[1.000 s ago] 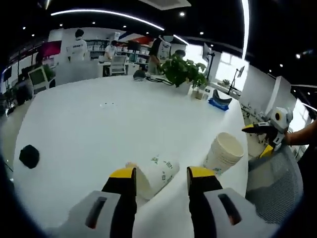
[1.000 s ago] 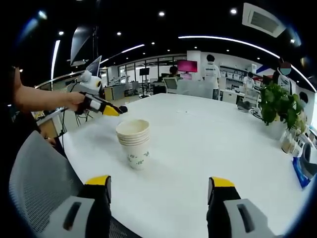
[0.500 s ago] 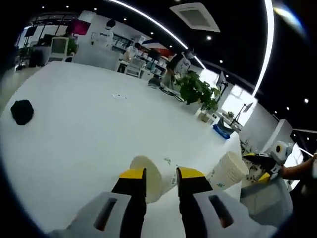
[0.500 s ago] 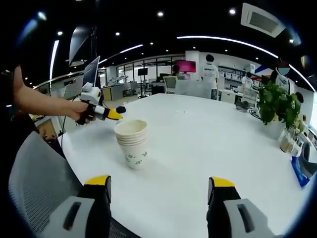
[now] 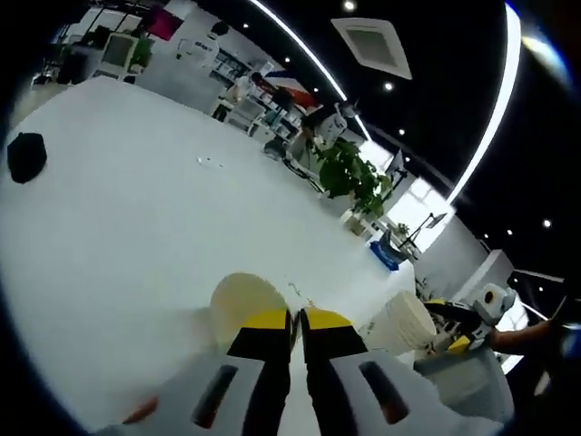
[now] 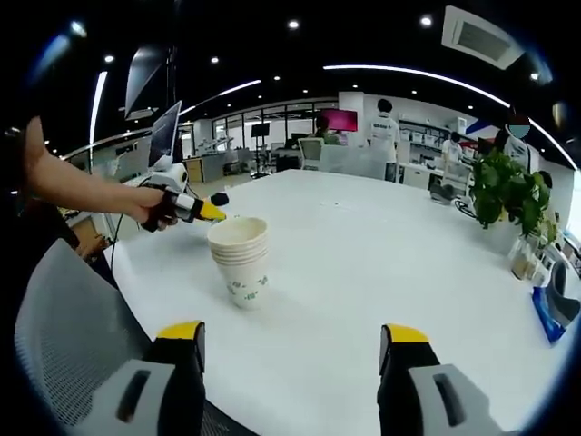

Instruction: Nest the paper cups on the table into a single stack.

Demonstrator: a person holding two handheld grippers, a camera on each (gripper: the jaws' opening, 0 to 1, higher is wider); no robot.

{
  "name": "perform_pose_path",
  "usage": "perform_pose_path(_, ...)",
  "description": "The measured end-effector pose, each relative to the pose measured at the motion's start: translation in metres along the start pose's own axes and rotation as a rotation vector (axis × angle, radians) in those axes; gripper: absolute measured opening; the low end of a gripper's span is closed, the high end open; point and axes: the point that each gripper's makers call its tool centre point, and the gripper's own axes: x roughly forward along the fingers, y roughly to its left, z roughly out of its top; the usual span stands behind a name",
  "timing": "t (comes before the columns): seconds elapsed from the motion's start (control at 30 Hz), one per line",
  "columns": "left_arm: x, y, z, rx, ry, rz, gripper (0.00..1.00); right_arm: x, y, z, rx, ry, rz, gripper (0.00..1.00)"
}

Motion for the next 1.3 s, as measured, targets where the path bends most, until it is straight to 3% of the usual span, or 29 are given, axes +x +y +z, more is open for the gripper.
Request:
perform_pose_path(0.2, -0.002, -0.008, -0.007, 0.045, 0.03, -0.003, 0.0, 0.0, 0.0, 0.0, -0.002, -0.001, 0.001, 0.79)
perform_pose_path(0.37, -0.006, -0.008, -0.003, 0.056, 0.023, -0.009, 0.0, 0.0, 0.001, 0.0, -0.002, -0.001, 0.003, 0.79)
perform_pose_path(0.47, -0.007, -0.023, -0.001, 0.065, 0.011, -0.005, 0.0, 0.0, 0.001, 0.001, -0.003, -0.002, 0.005, 0.79)
perform_pose_path(0.67, -0.014, -0.033, 0.011, 0.105, 0.007, -0.001, 0.0, 0.0, 0.002, 0.001, -0.005, -0.006, 0.011, 0.79)
perform_pose_path(1.3, -0.036, -0.109, 0.053, 0.271, 0.037, -0.08, 0.0, 0.001, 0.007, 0.007, -0.023, -0.03, 0.031, 0.85)
